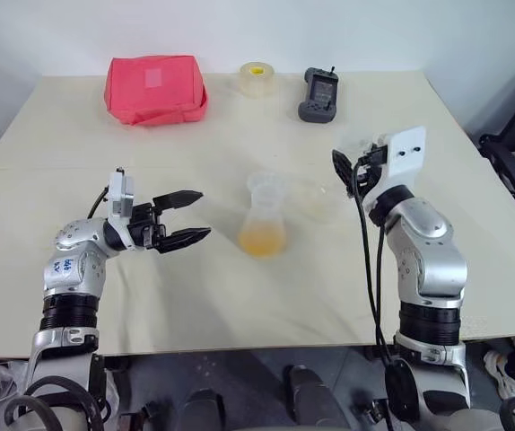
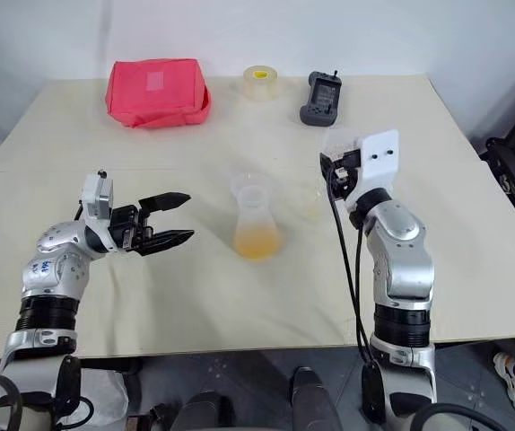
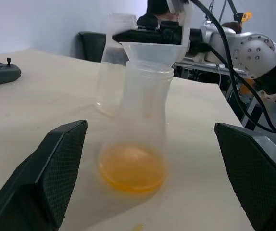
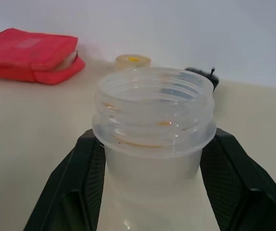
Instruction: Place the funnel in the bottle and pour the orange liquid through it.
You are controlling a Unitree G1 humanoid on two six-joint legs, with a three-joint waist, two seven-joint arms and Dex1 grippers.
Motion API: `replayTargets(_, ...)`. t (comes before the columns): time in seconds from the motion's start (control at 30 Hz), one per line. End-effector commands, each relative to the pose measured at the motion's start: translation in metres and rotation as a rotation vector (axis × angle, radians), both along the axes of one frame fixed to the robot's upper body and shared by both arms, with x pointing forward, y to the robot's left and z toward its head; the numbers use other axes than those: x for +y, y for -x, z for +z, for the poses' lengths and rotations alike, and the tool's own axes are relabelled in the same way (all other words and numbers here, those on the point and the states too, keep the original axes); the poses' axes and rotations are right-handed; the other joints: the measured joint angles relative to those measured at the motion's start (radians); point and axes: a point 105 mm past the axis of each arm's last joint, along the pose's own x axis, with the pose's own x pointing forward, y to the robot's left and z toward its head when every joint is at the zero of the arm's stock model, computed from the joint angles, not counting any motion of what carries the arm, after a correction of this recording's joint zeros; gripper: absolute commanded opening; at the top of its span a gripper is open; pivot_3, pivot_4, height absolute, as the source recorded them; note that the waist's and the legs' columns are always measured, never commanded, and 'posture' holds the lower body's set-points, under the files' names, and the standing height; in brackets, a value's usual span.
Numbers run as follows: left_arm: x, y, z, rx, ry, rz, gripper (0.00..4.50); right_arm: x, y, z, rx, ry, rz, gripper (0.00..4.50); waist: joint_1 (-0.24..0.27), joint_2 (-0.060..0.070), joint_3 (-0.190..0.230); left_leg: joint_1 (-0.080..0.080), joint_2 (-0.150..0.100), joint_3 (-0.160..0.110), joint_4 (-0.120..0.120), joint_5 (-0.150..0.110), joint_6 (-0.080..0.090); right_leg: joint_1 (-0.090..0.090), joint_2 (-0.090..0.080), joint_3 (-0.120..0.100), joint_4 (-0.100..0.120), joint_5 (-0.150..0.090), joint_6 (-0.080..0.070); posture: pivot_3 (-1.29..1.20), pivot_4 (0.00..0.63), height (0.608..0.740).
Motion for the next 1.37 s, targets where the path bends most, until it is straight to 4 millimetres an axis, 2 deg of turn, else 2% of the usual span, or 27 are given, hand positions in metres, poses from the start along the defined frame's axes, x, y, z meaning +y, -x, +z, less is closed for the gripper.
replayTargets(0.03,0.008,-0.003,0.007,-0.041,-0.027,0.076,4.50,-0.009,0.004,0.006,-0.034,-0.053,-0.008,3.39,0.000,0.000,0.000,0.000,0.000,0.000,0.000,0.000,0.000,0.000,0.000,0.000,0.000,0.000,0.000,0.00,0.150,0.740)
replayTargets(0.13,0.010,-0.007,0.006,-0.047,-0.041,0.124,4.50,-0.011,0.005,0.005,-0.037,-0.059,-0.011,4.37,0.001,0.000,0.000,0.000,0.000,0.000,0.000,0.000,0.000,0.000,0.000,0.000,0.000,0.000,0.000,0.00,0.150,0.740)
replayTargets(0.17,0.010,-0.008,0.006,-0.047,-0.041,0.127,4.50,-0.012,0.005,0.006,-0.041,-0.061,-0.012,4.47,0.001,0.000,0.000,0.000,0.000,0.000,0.000,0.000,0.000,0.000,0.000,0.000,0.000,0.000,0.000,0.00,0.150,0.740)
replayTargets(0.37,0.011,-0.017,0.012,0.006,-0.018,0.210,4.50,-0.011,0.013,0.021,-0.105,-0.050,0.023,4.47,0.001,0.000,0.000,0.000,0.000,0.000,0.000,0.000,0.000,0.000,0.000,0.000,0.000,0.000,0.000,0.00,0.150,0.740)
replayTargets(0.5,0.010,-0.015,0.016,0.004,-0.004,0.217,4.50,-0.009,0.017,0.035,-0.157,-0.033,0.048,4.47,0.002,0.000,0.000,0.000,0.000,0.000,0.000,0.000,0.000,0.000,0.000,0.000,-0.001,0.000,0.000,0.00,0.150,0.740)
replayTargets(0.63,0.009,-0.009,0.013,0.005,-0.013,0.195,4.50,-0.006,0.025,0.064,-0.258,-0.021,0.093,4.47,0.003,0.000,0.000,0.000,0.000,0.000,0.000,0.000,0.000,0.000,0.000,0.000,-0.001,0.000,0.000,0.00,0.150,0.740)
replayTargets(0.7,0.008,-0.005,0.015,0.003,0.008,0.171,4.50,-0.003,0.031,0.074,-0.286,-0.016,0.137,4.47,0.002,0.000,0.000,0.000,0.000,0.000,-0.001,0.000,0.000,0.000,0.000,0.000,-0.001,0.000,0.000,0.00,0.150,0.740)
replayTargets(0.8,0.010,0.001,0.014,-0.011,-0.011,0.157,4.50,0.013,0.059,0.078,-0.275,0.019,0.366,4.47,0.004,0.000,0.000,0.000,0.000,0.000,-0.002,0.000,0.000,0.000,0.000,0.000,-0.002,0.000,0.000,0.00,0.150,0.740)
replayTargets(0.9,0.017,0.011,0.006,0.003,-0.054,0.142,4.50,0.013,0.084,0.060,-0.212,0.172,0.526,4.47,0.010,0.000,0.000,0.000,0.000,0.000,-0.002,0.000,0.001,0.001,-0.001,0.000,-0.003,0.000,0.000,0.00,0.150,0.740)
replayTargets(1.03,0.031,0.026,-0.006,0.040,-0.136,0.138,4.50,-0.003,0.111,0.021,-0.041,0.313,0.675,4.47,0.025,0.000,0.000,0.000,0.000,0.000,-0.002,-0.003,0.006,0.002,-0.001,0.000,-0.006,0.000,0.000,0.00,0.150,0.740)
replayTargets(1.17,0.049,0.037,-0.011,0.069,-0.155,0.181,4.50,-0.025,0.118,-0.008,0.088,0.325,0.673,4.47,0.034,0.000,0.000,0.001,0.000,0.001,-0.001,-0.005,0.009,0.003,0.000,0.001,-0.005,0.000,0.000,0.00,0.150,0.740)
replayTargets(1.27,0.056,0.042,-0.017,0.085,-0.165,0.229,4.50,-0.041,0.120,-0.032,0.167,0.302,0.650,4.47,0.041,0.000,0.000,0.002,0.000,0.001,-0.001,-0.005,0.009,0.004,0.000,0.001,-0.008,0.000,0.000,0.00,0.150,0.740)
replayTargets(1.37,0.054,0.050,-0.018,0.079,-0.146,0.219,4.50,-0.042,0.122,-0.042,0.187,0.295,0.660,4.47,0.046,-0.001,0.000,0.002,0.000,0.003,-0.001,-0.005,0.009,0.003,0.000,0.002,-0.008,0.000,0.000,0.00,0.150,0.740)
